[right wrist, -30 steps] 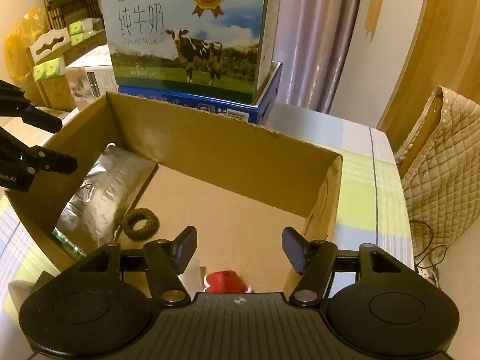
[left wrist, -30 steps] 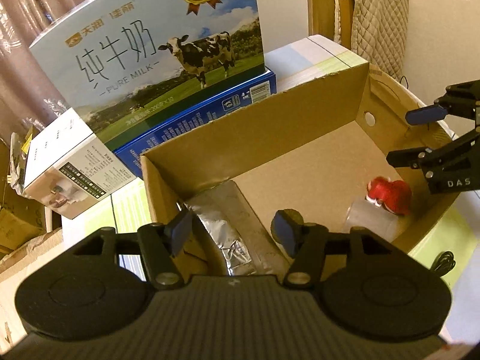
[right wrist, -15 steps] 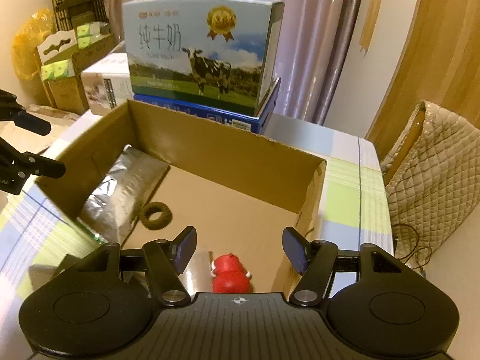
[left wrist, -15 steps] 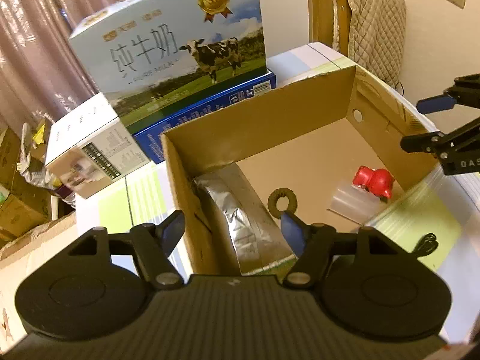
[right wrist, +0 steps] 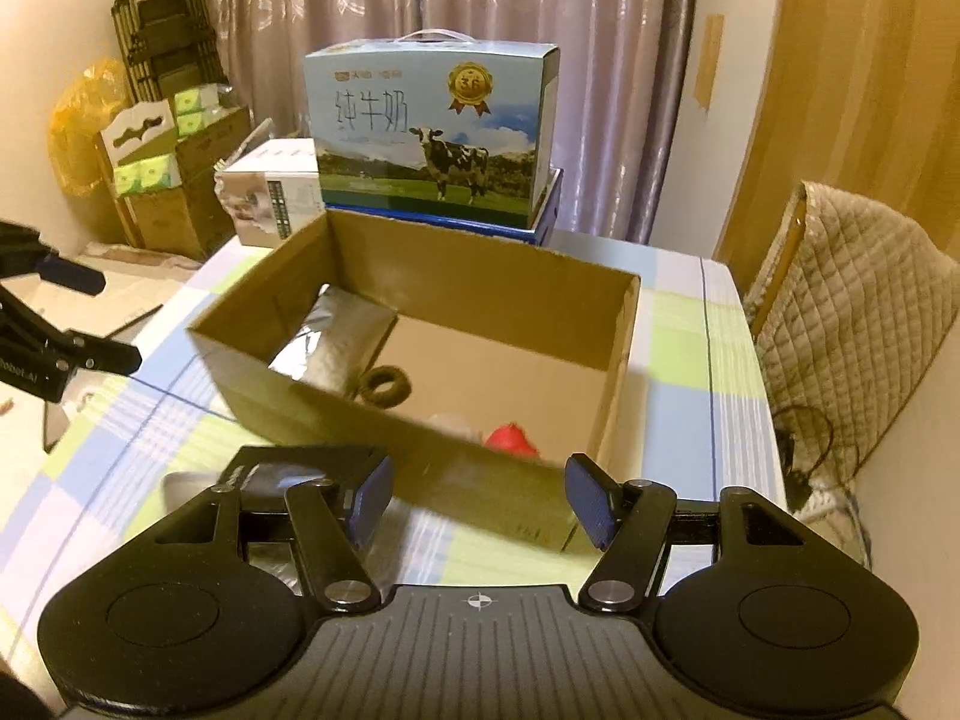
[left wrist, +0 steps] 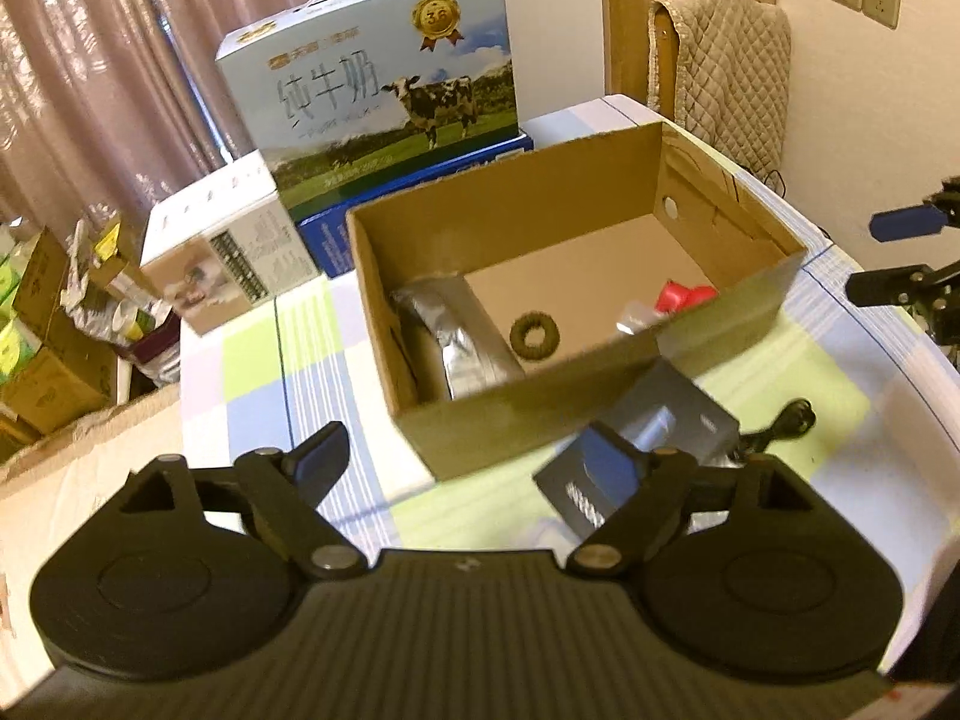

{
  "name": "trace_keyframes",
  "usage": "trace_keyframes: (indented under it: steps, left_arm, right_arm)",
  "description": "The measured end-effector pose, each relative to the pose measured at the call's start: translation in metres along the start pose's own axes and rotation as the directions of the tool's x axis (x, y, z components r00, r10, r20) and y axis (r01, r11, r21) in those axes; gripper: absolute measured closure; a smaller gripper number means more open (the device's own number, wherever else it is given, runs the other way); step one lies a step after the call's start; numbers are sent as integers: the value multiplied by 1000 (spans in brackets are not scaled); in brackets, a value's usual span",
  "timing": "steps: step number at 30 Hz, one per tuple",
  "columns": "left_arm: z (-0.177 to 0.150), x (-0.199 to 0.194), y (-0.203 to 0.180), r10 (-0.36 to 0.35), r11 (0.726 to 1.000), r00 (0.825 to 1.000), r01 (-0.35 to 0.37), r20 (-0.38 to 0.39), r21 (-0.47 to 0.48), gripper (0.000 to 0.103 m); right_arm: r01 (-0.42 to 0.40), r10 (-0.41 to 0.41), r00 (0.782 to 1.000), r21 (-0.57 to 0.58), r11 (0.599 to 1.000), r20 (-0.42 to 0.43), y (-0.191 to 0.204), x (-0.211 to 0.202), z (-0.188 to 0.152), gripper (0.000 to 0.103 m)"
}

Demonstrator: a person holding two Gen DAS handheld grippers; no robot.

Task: Organize objects
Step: 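Withdraw both tools from the box toward the remaining items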

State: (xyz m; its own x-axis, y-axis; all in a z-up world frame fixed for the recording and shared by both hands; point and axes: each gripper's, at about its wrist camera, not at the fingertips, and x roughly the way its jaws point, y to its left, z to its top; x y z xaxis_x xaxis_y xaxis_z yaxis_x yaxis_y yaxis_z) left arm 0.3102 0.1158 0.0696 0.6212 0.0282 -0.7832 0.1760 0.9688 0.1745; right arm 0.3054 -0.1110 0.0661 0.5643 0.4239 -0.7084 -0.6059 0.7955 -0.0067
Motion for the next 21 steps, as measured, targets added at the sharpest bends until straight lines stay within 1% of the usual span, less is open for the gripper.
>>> trace_keyframes:
  steps: [2, 5, 9, 12, 15, 17, 21]
  left_arm:
    - [-13, -7, 1, 6, 1000, 1000, -6, -7, -17, 19]
    - [-33, -18, 2, 27, 999, 999, -27, -17, -24, 15]
    - [-59, -33, 0, 43, 999, 999, -44, -24, -33, 9]
    - [-73, -43, -4, 58, 998, 998, -58, -20, -29, 5]
    - [-85, -51, -12, 69, 998, 998, -69, -13, -9, 1]
    - [-92, -53, -19, 63, 998, 998, -63, -8, 16, 1]
    - [-103, -47, -35, 75, 993, 997, -74, -6, 95, 1]
  right_arm:
    - [-9, 9, 1000, 2, 1000, -1, 5, -10, -10, 42]
    - [-11, 11, 1000, 0, 1000, 2, 14, -24, -24, 42]
    - [-39, 39, 999, 55, 998, 4, 18, -39, -41, 42]
    - [-47, 47, 999, 59, 997, 10, 25, -48, -51, 42]
    - [-41, 40, 999, 59, 997, 9, 32, -53, -61, 42]
    - [-38, 38, 999, 65, 997, 8, 36, -56, -69, 42]
    - [-49, 50, 999, 81, 996, -10, 43, -54, -87, 42]
